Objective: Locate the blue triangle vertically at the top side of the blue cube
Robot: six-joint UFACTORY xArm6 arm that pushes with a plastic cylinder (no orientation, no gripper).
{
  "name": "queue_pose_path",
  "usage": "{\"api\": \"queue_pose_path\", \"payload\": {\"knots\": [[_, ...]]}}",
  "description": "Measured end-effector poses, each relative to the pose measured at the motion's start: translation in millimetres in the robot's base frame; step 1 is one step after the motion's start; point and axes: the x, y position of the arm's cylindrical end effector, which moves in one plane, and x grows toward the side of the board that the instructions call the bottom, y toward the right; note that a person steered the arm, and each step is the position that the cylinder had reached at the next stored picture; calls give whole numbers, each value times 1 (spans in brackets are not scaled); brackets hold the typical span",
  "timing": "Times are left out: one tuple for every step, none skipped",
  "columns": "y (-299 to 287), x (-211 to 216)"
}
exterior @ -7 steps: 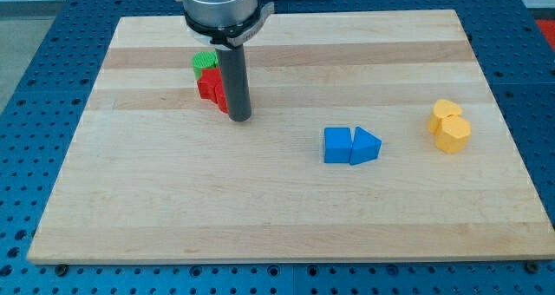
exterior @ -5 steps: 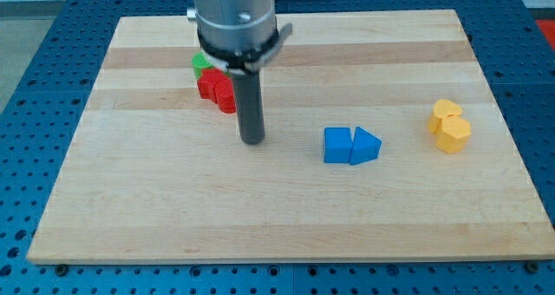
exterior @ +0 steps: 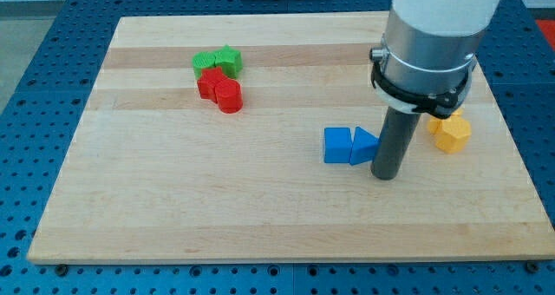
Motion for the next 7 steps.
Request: {"api": "queue_pose_path", "payload": {"knots": [[-15,-7],[-28,-20],[-29,-49],[-29,-86],[-29,-119],[-35,-148],[-37,-169]]}}
